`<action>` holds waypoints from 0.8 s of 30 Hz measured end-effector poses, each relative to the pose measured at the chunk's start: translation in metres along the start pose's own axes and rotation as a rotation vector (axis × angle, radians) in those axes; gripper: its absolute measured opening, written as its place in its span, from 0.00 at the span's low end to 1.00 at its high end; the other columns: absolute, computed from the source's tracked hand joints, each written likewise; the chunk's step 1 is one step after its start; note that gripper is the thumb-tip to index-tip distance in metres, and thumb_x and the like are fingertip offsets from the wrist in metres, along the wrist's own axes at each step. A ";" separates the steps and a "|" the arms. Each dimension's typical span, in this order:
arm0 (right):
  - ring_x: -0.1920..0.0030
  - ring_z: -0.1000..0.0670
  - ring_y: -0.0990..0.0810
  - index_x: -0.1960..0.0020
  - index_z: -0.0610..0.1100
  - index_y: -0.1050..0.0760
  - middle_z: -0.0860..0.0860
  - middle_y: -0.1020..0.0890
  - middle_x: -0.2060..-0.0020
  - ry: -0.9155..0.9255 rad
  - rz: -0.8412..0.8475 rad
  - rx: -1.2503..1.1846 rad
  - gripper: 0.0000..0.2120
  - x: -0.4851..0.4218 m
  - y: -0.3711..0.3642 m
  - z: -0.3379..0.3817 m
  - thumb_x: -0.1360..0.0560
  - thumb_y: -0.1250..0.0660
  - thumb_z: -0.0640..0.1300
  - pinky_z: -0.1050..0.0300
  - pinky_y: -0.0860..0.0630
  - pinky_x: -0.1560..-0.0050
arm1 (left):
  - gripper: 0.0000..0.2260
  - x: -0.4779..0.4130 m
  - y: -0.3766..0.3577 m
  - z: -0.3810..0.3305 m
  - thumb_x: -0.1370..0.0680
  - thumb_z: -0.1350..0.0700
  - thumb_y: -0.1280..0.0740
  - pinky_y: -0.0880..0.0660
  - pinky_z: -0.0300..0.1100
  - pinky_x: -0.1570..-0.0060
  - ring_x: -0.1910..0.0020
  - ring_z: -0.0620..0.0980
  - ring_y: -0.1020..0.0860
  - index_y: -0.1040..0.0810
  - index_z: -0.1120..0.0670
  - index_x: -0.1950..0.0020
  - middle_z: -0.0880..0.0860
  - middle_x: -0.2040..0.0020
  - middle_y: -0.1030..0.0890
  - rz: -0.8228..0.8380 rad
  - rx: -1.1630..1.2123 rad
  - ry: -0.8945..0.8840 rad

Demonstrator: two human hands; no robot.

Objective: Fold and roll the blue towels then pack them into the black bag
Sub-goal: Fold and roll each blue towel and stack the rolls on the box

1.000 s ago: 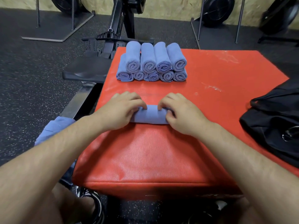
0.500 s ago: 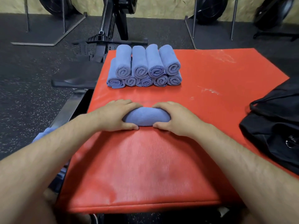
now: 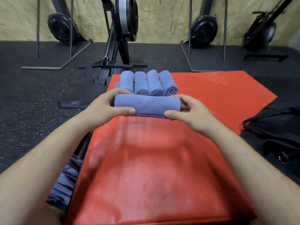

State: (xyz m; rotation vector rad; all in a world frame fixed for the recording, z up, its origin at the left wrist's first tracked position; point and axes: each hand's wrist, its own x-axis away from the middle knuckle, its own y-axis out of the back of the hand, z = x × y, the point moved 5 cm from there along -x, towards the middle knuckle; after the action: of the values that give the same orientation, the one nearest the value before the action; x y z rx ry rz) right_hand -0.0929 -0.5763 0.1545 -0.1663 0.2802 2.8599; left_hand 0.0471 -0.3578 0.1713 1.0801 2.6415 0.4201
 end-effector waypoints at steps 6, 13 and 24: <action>0.65 0.53 0.21 0.46 0.32 0.24 0.47 0.18 0.63 0.032 -0.057 0.000 0.14 0.008 -0.004 0.013 0.30 0.25 0.29 0.62 0.23 0.61 | 0.17 -0.005 -0.003 0.001 0.32 0.63 0.21 0.22 0.39 0.55 0.57 0.46 0.19 0.19 0.50 0.47 0.47 0.56 0.16 -0.041 0.067 0.014; 0.54 0.50 0.20 0.47 0.46 0.23 0.52 0.17 0.54 0.286 -0.499 0.544 0.15 0.020 -0.023 0.022 0.31 0.24 0.40 0.58 0.26 0.53 | 0.24 0.005 -0.009 0.012 0.30 0.48 0.21 0.23 0.38 0.52 0.52 0.45 0.19 0.29 0.46 0.39 0.49 0.44 0.22 -0.385 -0.179 0.066; 0.37 0.51 0.25 0.38 0.43 0.21 0.50 0.21 0.39 0.563 -0.297 0.586 0.14 0.025 -0.080 0.042 0.21 0.33 0.47 0.52 0.26 0.36 | 0.15 0.014 -0.034 0.000 0.20 0.61 0.33 0.20 0.46 0.59 0.49 0.56 0.16 0.27 0.58 0.33 0.60 0.40 0.18 -0.210 0.615 0.173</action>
State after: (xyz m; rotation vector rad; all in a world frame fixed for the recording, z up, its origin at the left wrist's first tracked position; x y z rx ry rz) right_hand -0.0988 -0.4856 0.1777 -0.8090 1.0741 2.2652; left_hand 0.0155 -0.3710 0.1572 0.9211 3.0901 -0.3878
